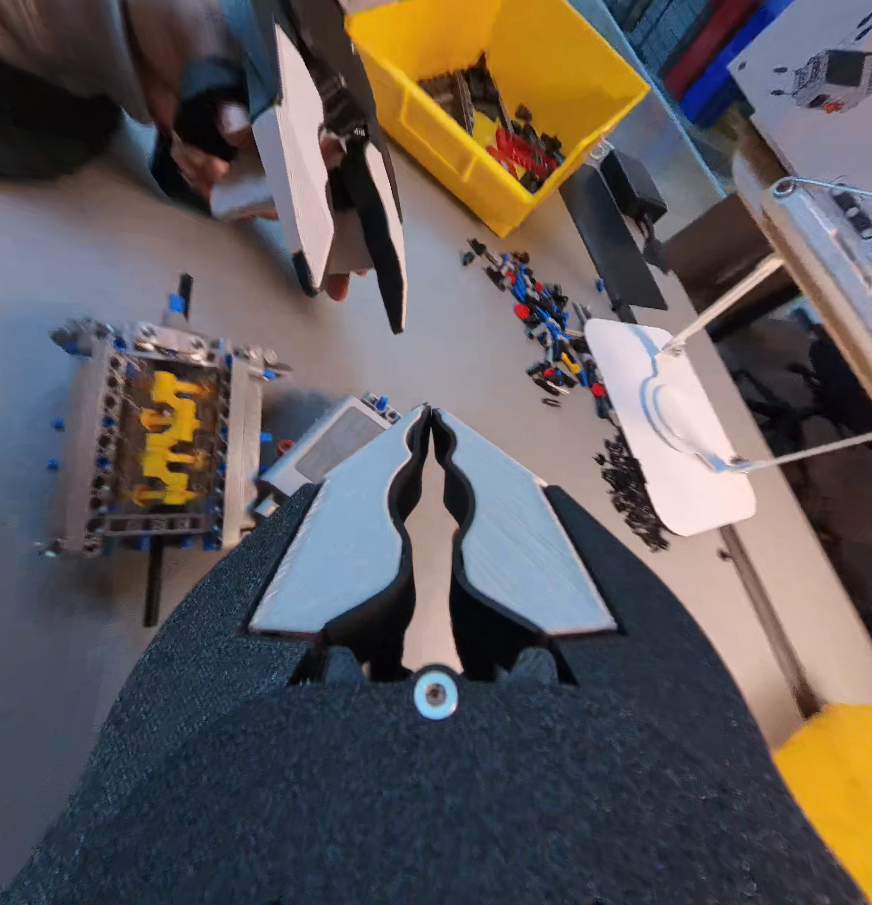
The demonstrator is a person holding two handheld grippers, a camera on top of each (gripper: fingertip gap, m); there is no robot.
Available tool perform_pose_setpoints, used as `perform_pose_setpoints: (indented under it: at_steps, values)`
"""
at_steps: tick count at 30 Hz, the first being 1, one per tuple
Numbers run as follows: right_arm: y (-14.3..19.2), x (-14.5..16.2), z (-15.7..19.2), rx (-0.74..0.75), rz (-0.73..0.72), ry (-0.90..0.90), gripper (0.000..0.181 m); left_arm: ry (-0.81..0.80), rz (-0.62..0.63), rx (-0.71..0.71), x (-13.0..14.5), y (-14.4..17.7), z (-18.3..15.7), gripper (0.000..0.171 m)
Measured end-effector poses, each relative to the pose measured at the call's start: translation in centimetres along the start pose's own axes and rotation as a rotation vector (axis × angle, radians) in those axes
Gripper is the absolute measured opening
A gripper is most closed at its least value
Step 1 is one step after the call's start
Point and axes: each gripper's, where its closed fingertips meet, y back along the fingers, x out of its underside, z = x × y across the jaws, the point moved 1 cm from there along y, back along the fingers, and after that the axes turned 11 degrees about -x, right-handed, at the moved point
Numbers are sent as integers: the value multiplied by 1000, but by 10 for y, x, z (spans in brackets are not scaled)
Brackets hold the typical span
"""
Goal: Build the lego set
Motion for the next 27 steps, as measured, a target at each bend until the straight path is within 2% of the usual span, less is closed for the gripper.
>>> perform_pose_setpoints:
  at_steps: [2, 4, 6, 9, 11, 13, 14, 17, 22, 27]
  values:
    - [-3, 2, 3, 32, 42, 13, 0, -14, 60, -26, 9, -8, 3, 65]
    - [-6, 9, 6, -21, 35, -119, 8, -45, 63, -39, 10, -10, 2, 65]
    - [-10, 27, 10, -82, 106, -278, 37, -70, 66, -89, 11, -10, 7, 63]
    - [-22, 35, 29, -173, 138, -532, 71, -85, 52, -139, 10, -7, 13, 58]
    - [-35, 49, 36, -159, 242, -575, 79, -92, 39, -164, 7, -5, 17, 56]
    - [-46, 57, 41, -194, 299, -620, 78, -84, 27, -171, 4, -4, 19, 54]
    - [-48, 56, 38, -190, 301, -593, 72, -78, 22, -170, 4, -3, 19, 54]
    - [-52, 56, 32, -232, 325, -529, 70, -64, 11, -163, 3, -2, 18, 53]
    - [-48, 53, 24, -169, 319, -345, 68, -23, 0, -120, 2, -4, 11, 54]
    - [-40, 39, 29, -92, 241, -205, 67, 8, 0, -82, 1, -14, 5, 58]
